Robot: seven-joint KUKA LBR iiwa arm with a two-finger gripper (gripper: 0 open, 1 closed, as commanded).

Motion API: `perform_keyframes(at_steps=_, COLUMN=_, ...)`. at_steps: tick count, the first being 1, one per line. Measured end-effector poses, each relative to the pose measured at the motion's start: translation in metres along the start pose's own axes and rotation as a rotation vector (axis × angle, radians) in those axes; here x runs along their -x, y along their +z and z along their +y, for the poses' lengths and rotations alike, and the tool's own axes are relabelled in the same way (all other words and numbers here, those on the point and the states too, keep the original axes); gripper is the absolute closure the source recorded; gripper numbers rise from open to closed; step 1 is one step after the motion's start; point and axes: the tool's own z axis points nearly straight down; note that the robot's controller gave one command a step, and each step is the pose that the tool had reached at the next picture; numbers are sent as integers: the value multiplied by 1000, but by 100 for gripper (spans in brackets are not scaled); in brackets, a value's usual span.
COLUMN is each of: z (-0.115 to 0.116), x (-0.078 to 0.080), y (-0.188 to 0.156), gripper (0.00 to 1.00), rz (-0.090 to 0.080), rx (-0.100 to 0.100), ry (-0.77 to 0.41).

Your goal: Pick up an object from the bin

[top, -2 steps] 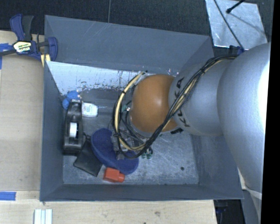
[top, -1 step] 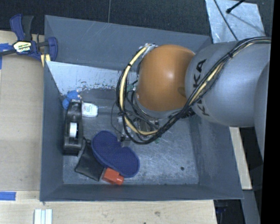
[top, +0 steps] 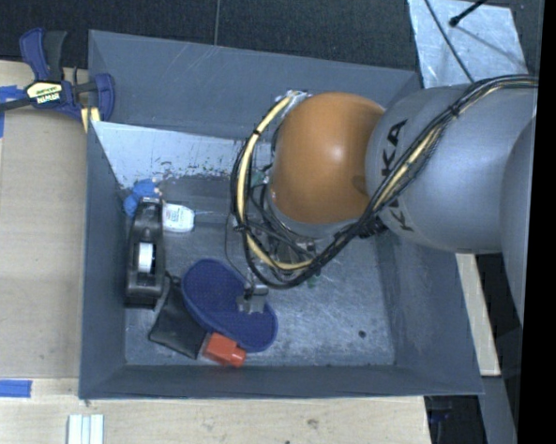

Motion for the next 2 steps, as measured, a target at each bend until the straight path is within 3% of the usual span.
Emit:
perform_keyframes(at_steps=1, z=51, x=10, y=106, gripper=0, rz=9, rx=0, ry=-111)
perform_keyframes(at_steps=2, z=50, x=14, y=98, gripper=100, rz=-7, rx=2, ry=-107)
